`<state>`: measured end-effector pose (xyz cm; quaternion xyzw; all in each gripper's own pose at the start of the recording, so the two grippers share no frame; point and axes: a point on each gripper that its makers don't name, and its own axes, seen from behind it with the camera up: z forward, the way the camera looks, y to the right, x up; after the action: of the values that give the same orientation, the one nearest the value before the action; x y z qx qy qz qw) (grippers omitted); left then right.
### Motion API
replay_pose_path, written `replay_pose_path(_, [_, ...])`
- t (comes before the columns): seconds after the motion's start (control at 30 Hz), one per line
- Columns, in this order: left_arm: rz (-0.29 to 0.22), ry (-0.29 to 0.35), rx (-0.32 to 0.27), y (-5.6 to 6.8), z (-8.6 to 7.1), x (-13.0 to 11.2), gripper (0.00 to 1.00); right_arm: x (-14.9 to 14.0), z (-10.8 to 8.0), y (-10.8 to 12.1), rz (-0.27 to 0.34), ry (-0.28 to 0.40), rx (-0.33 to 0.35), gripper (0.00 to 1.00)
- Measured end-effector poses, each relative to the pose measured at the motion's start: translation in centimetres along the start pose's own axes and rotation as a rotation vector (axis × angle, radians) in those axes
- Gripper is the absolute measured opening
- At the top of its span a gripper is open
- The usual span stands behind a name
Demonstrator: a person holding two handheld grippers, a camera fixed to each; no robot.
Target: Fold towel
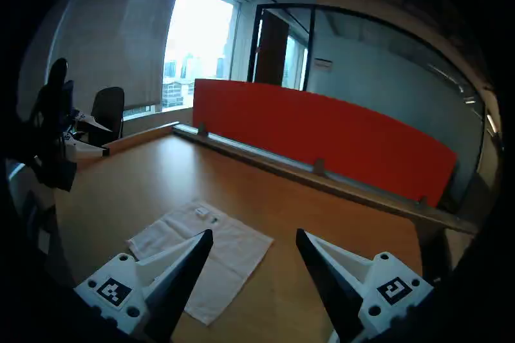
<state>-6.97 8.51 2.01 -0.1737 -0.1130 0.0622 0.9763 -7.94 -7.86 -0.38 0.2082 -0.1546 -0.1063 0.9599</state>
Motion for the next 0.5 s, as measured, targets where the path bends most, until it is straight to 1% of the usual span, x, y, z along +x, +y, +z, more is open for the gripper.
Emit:
replay_pose_path(0.27, [0.009, -0.027, -0.045, 1.1, 1.0, -1.0, 0.97, -1.3, 0.6, -1.1, -0.003, -0.040, 0.053, 1.00])
replay_pose_path(0.5, [0.004, -0.058, -0.077, 2.2, 1.9, -2.7, 0.97, -3.0, 1.3, -2.1, -0.011, -0.072, 0.088, 1.00])
